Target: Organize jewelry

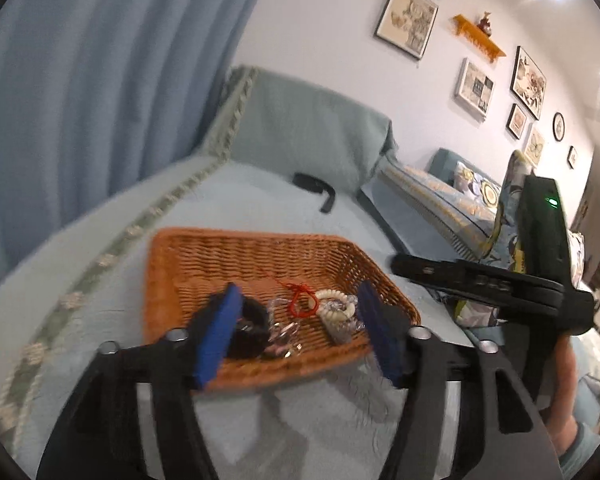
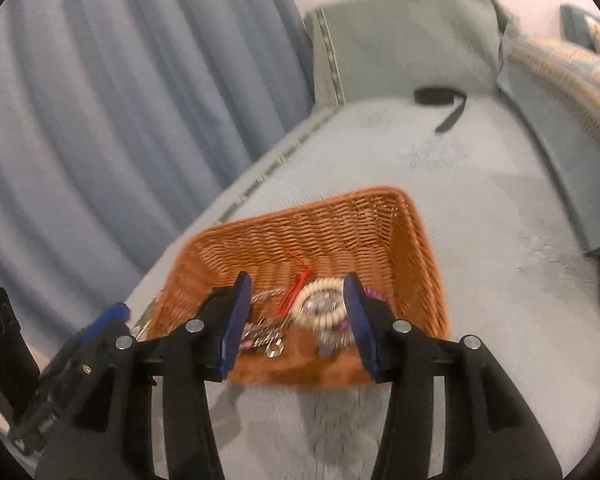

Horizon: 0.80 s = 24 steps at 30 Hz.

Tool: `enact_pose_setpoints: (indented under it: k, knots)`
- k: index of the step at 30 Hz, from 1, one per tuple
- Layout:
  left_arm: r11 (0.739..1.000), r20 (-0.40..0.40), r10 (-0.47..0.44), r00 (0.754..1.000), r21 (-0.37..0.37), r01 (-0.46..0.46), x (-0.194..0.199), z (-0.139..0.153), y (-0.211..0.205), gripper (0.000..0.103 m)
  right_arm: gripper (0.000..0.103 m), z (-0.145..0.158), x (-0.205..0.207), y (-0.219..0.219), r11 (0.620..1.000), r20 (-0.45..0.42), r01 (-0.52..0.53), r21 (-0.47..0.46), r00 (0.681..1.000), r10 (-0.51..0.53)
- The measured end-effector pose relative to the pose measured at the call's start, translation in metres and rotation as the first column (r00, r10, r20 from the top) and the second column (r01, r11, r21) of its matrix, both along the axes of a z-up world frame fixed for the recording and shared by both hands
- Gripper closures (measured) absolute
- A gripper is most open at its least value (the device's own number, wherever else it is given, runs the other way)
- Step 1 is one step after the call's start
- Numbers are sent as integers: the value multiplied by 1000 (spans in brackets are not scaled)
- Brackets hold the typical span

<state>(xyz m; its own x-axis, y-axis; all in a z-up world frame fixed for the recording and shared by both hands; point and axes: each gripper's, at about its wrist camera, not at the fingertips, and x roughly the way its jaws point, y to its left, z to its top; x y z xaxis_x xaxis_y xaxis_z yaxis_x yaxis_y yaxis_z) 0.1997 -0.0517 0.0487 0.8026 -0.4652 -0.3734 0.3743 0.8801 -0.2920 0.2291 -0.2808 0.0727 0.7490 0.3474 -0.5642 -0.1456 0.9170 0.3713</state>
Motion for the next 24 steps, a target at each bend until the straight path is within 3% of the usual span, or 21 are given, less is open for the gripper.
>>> enact_pose_setpoints:
  k: [5,8,12,17,24]
  knots:
    - [992,92,106,990,58,-112,-65,8,15,39,42,6,-75,6,999,100,23,-38,995,-19]
    - [969,163,217,962,82,-233,-109,3,19,25,39,-4,-117,17,995,145,59,-81,988,-46]
    - [937,191,290,938,143,-319,-142,-12,17,23,39,-23,-162,39,979,201,108,-174,977,-73]
    - [899,222,356,907,184,-398,-153,-30,18,18,38,-37,-189,57,942,303,159,-296,951,-65]
    - [874,233,390,891,212,-438,-151,-38,13,12,38,-56,-189,57,940,329,171,-295,942,-68]
